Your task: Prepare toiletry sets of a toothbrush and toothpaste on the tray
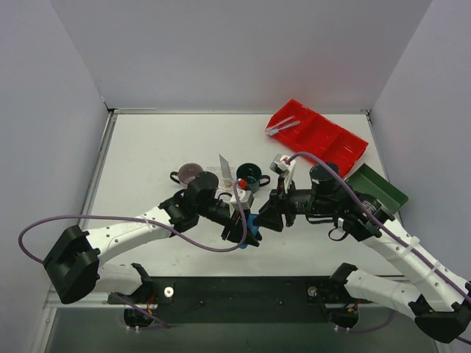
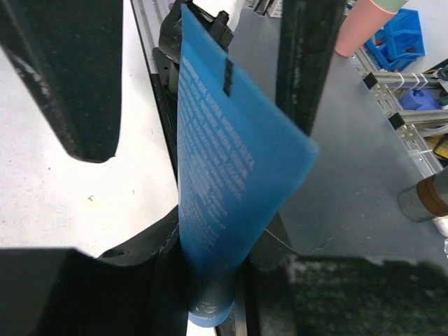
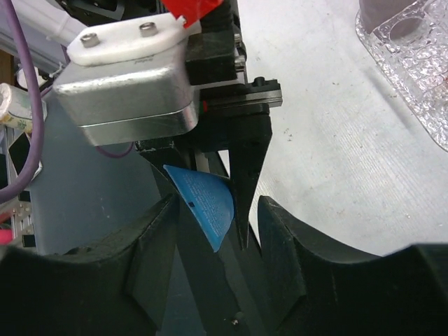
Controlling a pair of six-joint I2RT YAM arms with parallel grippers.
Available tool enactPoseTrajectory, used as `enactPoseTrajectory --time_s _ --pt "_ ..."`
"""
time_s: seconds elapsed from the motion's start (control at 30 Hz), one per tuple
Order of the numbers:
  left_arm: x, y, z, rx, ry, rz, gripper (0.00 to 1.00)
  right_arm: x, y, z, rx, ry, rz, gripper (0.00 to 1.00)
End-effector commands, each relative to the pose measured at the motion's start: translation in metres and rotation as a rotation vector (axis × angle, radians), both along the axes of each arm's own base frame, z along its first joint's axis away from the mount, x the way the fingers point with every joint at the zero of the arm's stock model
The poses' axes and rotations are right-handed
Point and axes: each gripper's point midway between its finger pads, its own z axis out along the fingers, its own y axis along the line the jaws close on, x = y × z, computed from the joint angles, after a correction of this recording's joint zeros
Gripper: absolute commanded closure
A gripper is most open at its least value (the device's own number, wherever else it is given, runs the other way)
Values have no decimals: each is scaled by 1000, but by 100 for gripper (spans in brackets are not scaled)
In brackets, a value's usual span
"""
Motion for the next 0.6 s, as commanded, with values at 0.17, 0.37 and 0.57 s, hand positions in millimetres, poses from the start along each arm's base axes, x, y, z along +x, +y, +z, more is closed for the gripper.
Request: enactPoseTrajectory --time_s 0.17,0.37,0.57 --pt "-1 -5 35 -99 -34 -59 85 -5 9 14 101 -64 33 86" --pt "4 -7 35 -98 -26 -36 69 -7 10 12 106 -51 41 100" --pt "28 -6 39 -79 -43 99 25 11 -2 13 77 -108 -86 100"
